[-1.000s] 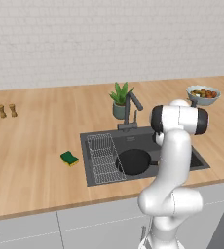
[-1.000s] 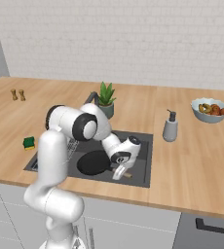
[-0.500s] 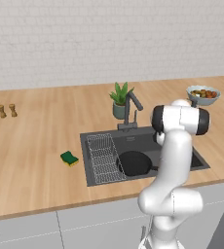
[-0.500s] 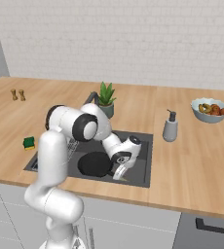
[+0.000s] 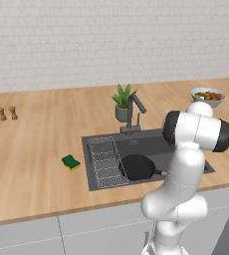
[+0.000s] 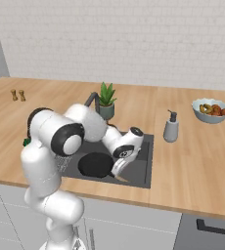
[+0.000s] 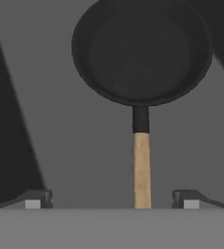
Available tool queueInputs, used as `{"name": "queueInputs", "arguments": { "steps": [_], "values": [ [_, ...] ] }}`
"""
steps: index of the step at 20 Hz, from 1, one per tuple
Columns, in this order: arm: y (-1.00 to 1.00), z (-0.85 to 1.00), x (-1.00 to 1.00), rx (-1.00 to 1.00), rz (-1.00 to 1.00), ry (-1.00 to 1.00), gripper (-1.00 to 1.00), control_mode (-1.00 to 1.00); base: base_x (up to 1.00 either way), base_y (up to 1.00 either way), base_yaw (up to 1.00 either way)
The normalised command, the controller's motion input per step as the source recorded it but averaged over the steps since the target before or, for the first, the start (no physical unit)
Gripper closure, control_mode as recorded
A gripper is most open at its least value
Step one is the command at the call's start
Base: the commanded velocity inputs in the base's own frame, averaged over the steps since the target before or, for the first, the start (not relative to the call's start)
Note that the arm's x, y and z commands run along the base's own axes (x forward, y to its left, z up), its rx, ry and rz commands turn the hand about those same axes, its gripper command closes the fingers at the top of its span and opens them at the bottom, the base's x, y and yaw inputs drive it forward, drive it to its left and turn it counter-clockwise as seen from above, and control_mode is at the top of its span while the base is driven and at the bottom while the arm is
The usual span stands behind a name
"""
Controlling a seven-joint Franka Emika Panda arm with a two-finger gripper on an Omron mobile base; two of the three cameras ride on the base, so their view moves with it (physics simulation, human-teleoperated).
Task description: Pick the pan and sponge and place them into the sink. Then turn on the water.
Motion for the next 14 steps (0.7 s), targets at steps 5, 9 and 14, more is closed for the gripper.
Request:
{"name": "queueInputs", "arguments": {
  "steps": [5,9,14],
  "values": [
    [0.22,0.94,-0.39,-0.01,-0.19,0.01,-1.0,-1.0,0.0,0.0,0.0],
    [0.34,0.93,-0.51,-0.03,-0.2,0.03,-1.0,-1.0,0.0,0.0,0.0],
    [0.25,0.84,-0.74,-0.02,-0.21,0.04,-1.0,-1.0,0.0,0.0,0.0]
  ]
}}
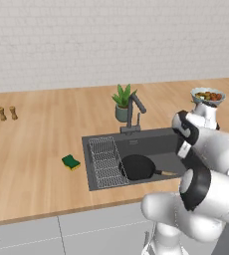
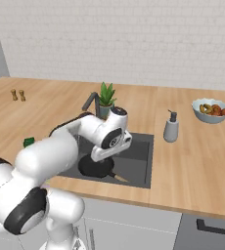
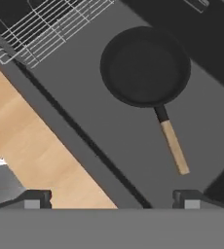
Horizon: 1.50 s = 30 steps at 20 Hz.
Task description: Pick the pan and sponge and place them into the sink. Then turn on the water.
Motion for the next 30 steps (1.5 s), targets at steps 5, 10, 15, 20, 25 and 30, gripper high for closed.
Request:
{"name": "queueInputs", "arguments": {
  "steps": [5,10,15,20,25,30],
  "values": [
    [0.14,0.62,-1.0,0.0,-0.24,0.05,-1.0,-1.0,0.0,0.0,0.0],
    [0.32,0.82,-0.86,-0.01,-0.27,0.03,-1.0,-1.0,0.0,0.0,0.0],
    [0.48,0.81,-0.79,-0.02,-0.27,0.03,-1.0,-1.0,0.0,0.0,0.0],
    [0.77,0.68,-0.65,-0.01,-0.16,0.0,-1.0,-1.0,0.0,0.0,0.0],
    [1.0,0.37,-0.14,-0.03,0.0,0.0,-1.0,-1.0,0.0,0.0,0.0],
    [1.0,0.27,0.0,-0.03,0.0,0.01,-1.0,-1.0,0.0,0.0,0.0]
  ]
}}
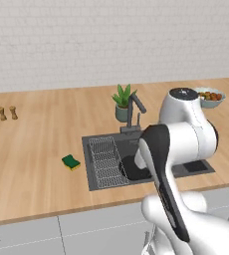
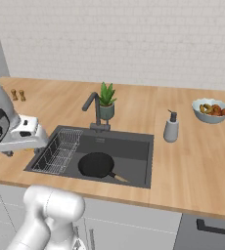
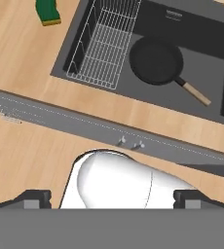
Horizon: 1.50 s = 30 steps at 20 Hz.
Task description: Pick the pan and sponge and place them into the sink. Then turn on the water.
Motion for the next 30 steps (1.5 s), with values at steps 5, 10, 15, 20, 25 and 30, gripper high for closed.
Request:
{"name": "queueInputs", "arguments": {
  "steps": [5,10,15,20,25,30],
  "values": [
    [1.0,0.19,-0.04,-0.01,0.0,0.11,-1.0,-1.0,0.0,0.0,0.0],
    [0.99,0.15,-0.01,0.0,0.0,0.1,-1.0,-1.0,0.0,0.0,0.0],
    [0.71,0.0,0.09,0.0,-0.1,0.09,-1.0,-1.0,0.0,0.0,0.0],
    [-0.01,-0.06,0.61,0.01,-0.03,0.01,-1.0,-1.0,0.0,0.0,0.0],
    [-0.06,-0.28,0.66,0.0,0.0,0.0,-1.0,-1.0,0.0,0.0,0.0],
    [0.14,-0.56,0.3,-0.05,0.0,-0.01,-1.0,-1.0,0.0,0.0,0.0]
  ]
}}
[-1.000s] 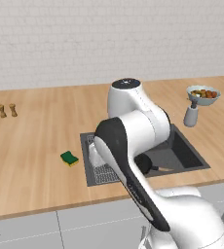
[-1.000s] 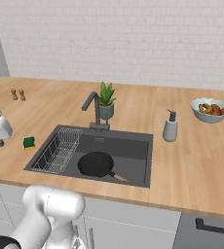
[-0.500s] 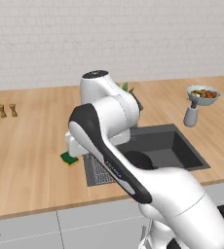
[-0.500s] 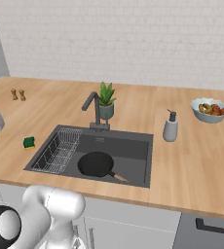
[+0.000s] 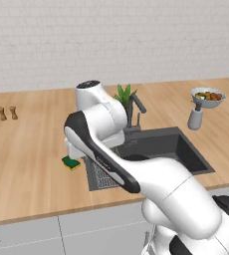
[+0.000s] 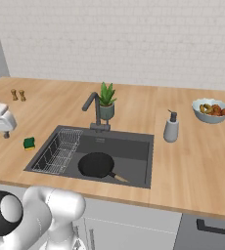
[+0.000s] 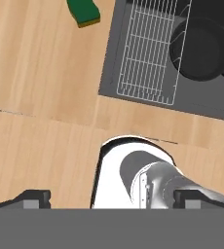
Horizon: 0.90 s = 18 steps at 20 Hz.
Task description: Pick the pan and sponge and place them into the sink. Then turn on the water.
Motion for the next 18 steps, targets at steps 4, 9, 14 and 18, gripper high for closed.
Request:
{"name": "queueInputs", "arguments": {
  "steps": [4,9,14,18],
  "values": [
    [0.09,-0.47,0.34,-0.02,0.0,0.0,-1.0,-1.0,0.0,0.0,0.0],
    [0.02,-0.36,0.37,0.0,0.0,0.0,-1.0,-1.0,0.0,0.0,0.0],
    [0.0,-0.23,0.44,0.0,0.0,0.0,-1.0,-1.0,0.0,0.0,0.0],
    [0.07,-0.22,0.52,0.0,0.01,0.0,-1.0,-1.0,0.0,0.0,0.0]
  ]
}}
